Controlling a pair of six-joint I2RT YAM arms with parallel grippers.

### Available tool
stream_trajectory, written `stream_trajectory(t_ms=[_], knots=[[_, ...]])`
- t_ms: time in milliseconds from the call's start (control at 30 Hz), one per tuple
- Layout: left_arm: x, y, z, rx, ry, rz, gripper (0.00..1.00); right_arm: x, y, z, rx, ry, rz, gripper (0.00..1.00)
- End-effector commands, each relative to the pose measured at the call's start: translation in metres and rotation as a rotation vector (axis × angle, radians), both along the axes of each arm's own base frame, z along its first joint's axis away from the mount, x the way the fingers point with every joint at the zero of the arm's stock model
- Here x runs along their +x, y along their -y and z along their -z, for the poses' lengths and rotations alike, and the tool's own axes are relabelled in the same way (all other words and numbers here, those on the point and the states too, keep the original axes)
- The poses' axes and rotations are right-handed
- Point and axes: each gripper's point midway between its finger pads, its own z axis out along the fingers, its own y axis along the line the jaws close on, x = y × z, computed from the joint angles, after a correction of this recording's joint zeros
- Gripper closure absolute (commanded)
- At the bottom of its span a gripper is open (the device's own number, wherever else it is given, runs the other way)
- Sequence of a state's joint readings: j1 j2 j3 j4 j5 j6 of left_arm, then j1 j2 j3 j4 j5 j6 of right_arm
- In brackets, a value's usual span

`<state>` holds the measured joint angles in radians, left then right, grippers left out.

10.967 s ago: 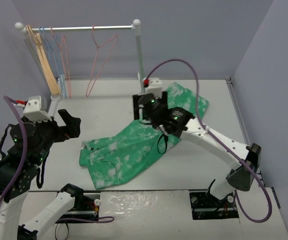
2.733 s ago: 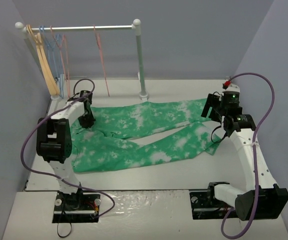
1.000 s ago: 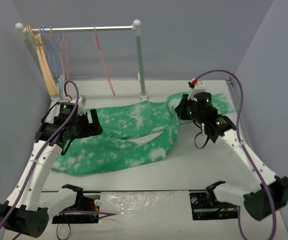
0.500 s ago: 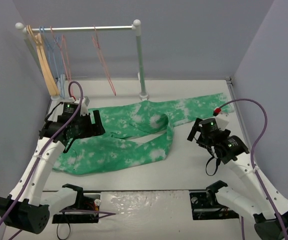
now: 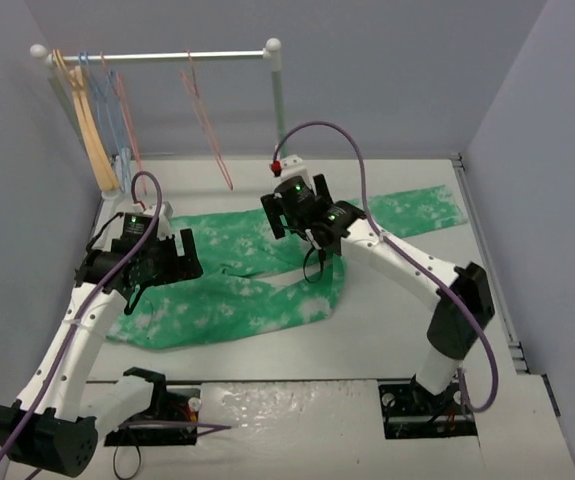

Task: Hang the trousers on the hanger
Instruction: Flatten out the trousers at the center of the board.

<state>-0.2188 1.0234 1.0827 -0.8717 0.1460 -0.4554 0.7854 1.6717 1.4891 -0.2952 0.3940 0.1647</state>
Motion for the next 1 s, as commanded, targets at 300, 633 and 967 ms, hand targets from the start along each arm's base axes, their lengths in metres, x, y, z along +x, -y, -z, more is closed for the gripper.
stream_trajectory(t_ms=[300, 633, 967], knots=[[-0.029, -0.029, -0.039, 0.058, 0.099, -0.094, 0.22, 0.042, -0.101, 0.089, -0.220, 0.016, -0.280, 0.27], [-0.033, -0.033, -0.036, 0.074, 0.088, -0.111, 0.22, 0.048, -0.124, 0.135, -0.214, -0.045, -0.354, 0.49], [-0.035, -0.032, -0.032, 0.072, 0.078, -0.106, 0.22, 0.050, -0.121, 0.164, -0.195, -0.104, -0.343, 0.50]])
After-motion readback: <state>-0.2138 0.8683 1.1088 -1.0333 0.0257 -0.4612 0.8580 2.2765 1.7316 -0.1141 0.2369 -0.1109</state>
